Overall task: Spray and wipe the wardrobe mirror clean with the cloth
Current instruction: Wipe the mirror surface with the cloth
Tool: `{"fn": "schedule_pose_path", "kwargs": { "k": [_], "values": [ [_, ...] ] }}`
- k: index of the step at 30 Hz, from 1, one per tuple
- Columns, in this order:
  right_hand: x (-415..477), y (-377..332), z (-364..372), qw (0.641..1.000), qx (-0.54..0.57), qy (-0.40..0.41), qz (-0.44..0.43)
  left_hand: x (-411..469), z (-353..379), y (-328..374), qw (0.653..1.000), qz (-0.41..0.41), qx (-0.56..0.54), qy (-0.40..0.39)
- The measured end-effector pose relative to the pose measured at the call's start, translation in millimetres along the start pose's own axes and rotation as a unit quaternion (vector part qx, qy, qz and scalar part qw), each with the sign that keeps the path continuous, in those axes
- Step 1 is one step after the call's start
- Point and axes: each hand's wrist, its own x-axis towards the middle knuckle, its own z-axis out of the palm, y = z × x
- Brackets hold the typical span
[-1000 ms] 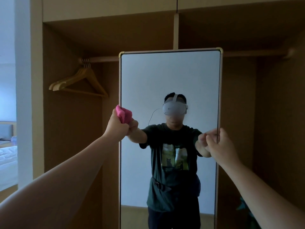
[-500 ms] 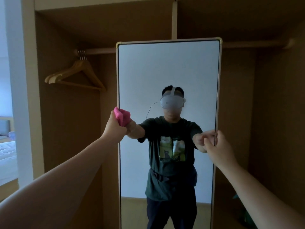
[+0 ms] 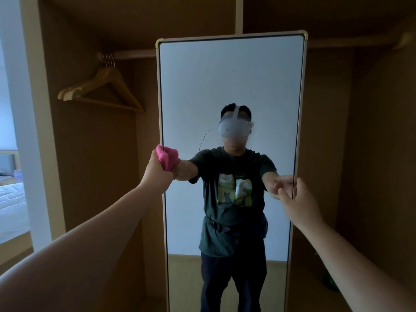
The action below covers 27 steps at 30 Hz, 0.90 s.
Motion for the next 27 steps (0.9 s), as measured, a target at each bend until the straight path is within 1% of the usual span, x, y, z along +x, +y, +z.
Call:
{"fn": "schedule_pose_path", "kwargs": {
  "k": [6, 10, 12, 16, 23, 27],
  "values": [
    [-9.2, 5.9, 3.8, 1.000, 0.002, -0.004, 0.014, -16.7, 6.8, -10.8, 1.000, -0.018, -0.020, 0.004],
    [-14.1, 11.2, 4.9, 0.999, -0.002, -0.018, 0.034, -24.6, 7.2, -16.4, 1.000, -0.031, 0.001, -0.007],
    [-16.7, 13.5, 5.5, 0.999, -0.005, -0.028, 0.044, -29.2, 8.6, -19.8, 1.000, -0.025, 0.008, -0.012],
    [-24.0, 15.5, 6.6, 0.997, 0.000, -0.043, 0.061, -36.1, 11.4, -28.1, 0.999, -0.033, -0.001, -0.015],
    [-33.1, 19.2, 10.1, 0.997, 0.001, -0.041, 0.066, -45.6, 15.9, -46.1, 0.997, -0.071, 0.006, -0.025],
    [-35.8, 20.0, 10.0, 0.996, -0.003, -0.047, 0.073, -47.2, 17.8, -60.0, 0.997, -0.075, 0.013, -0.034]
  ]
}}
